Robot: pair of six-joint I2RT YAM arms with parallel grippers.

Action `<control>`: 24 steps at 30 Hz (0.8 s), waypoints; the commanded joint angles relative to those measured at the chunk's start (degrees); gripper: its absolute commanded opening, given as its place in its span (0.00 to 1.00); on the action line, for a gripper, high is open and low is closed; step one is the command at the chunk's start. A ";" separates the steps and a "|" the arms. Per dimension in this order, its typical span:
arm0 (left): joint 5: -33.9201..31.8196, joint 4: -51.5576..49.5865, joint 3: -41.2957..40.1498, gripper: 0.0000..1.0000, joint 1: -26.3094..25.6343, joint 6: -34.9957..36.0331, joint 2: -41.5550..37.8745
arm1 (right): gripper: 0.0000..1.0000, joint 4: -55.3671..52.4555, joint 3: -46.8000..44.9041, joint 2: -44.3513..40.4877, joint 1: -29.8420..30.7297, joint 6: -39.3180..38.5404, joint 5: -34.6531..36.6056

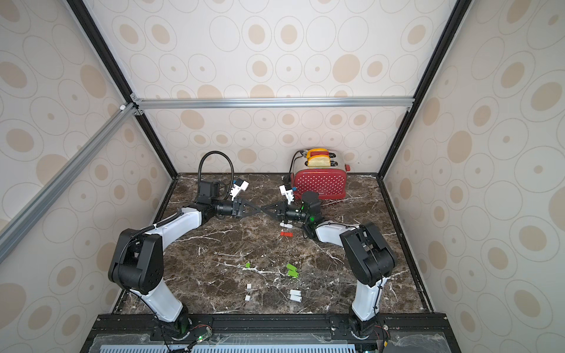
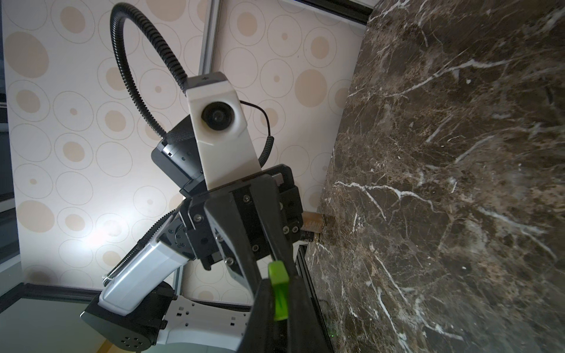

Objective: Close the usb drive cover
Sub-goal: Pick up the cover from the center of the board.

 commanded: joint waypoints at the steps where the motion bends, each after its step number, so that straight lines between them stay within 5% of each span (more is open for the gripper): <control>1: 1.25 0.68 1.80 0.15 -0.66 0.75 -1.48 | 0.04 0.90 -0.42 1.05 0.52 -0.80 -0.24; 12: 1.26 0.52 2.68 0.08 -0.61 0.50 -1.02 | 0.05 0.54 -0.77 1.06 0.56 -1.38 -0.33; 19: 1.20 0.50 1.88 0.05 -0.61 0.66 -1.12 | 0.24 -1.76 -0.77 0.05 0.52 -3.18 -0.24; 24: 1.29 0.50 1.84 0.04 -0.66 0.69 -1.25 | 0.25 -2.27 -0.73 -0.19 0.61 -3.36 -0.35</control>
